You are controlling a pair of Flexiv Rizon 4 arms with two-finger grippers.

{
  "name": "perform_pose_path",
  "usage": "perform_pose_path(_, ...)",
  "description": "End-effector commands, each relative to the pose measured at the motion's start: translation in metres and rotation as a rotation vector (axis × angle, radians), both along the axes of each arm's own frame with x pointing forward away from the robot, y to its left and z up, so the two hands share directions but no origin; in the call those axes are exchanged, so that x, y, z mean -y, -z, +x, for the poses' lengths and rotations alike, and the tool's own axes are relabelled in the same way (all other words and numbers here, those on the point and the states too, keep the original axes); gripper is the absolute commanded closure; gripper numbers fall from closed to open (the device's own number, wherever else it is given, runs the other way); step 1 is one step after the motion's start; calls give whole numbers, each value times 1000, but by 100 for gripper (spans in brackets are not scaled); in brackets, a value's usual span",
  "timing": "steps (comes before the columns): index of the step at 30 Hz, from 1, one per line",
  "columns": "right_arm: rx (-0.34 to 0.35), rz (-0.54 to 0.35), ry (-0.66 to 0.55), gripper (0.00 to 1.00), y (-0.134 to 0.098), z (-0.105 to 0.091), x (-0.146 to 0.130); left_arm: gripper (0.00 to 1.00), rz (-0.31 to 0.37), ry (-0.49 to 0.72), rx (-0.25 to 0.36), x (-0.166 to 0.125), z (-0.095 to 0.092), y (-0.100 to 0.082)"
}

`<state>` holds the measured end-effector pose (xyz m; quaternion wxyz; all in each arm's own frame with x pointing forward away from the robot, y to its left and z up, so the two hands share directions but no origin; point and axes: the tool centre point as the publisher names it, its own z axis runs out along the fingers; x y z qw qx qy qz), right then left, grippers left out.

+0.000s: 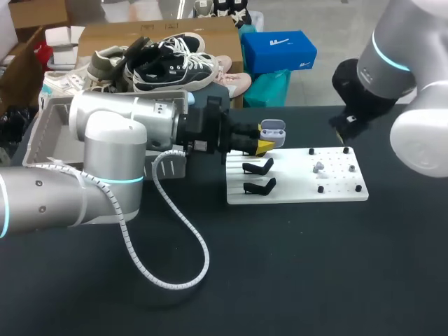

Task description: Pick up each earbud case from the left stands, insert the matching earbuds, close the lid, and place the case in the box.

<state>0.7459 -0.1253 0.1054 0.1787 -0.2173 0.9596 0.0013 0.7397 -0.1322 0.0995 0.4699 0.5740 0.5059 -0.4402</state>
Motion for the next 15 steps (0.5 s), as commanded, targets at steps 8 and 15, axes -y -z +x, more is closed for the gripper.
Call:
perform_pose_path(8, -41, -44, 353, 100, -22, -20, 14, 100, -2, -2, 1, 0, 0, 0)
perform_pose_path(15, -73, -37, 569, 100, -37, -32, 5, 100, -2, -2, 1, 0, 0, 0)
